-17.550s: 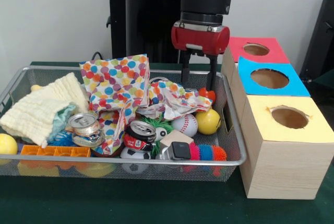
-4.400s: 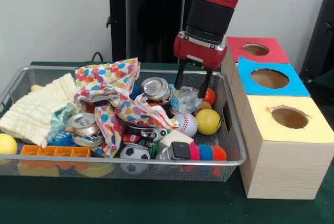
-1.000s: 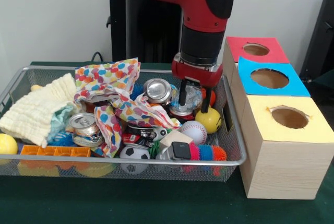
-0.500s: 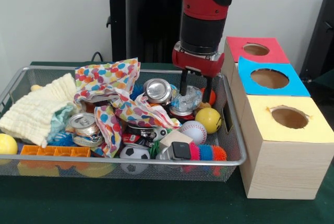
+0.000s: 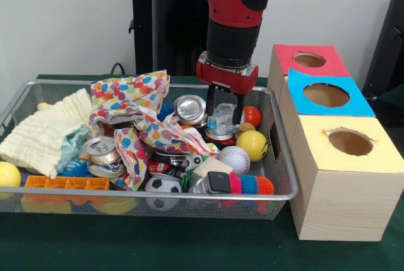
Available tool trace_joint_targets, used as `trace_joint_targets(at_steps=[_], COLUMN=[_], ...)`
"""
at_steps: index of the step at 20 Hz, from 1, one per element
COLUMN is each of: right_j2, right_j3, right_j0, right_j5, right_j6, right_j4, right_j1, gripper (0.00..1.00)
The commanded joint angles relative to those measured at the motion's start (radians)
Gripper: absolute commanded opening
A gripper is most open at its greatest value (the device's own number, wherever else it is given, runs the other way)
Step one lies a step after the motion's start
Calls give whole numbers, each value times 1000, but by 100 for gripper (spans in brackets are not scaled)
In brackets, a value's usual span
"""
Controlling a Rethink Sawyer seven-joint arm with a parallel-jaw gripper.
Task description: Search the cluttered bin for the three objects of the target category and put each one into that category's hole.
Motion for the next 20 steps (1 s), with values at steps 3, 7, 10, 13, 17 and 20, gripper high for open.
trace_joint_targets(at_steps=[3,7,10,13,17,20], right_j2=[82,90,99,102,105,115], right_j3=[54,89,106,129,140,139], right_j0=[-63,-69,-71,-72,-73,-73], right_j5=[-58,-68,-77,-81,-86,-89], right_j6=[90,108,120,127,130,133], right_j4=[-77,-91,-97,-102,-103,-96], right_j1=[37,22,20,9,3,8], gripper=[100,100,100,100,100,100])
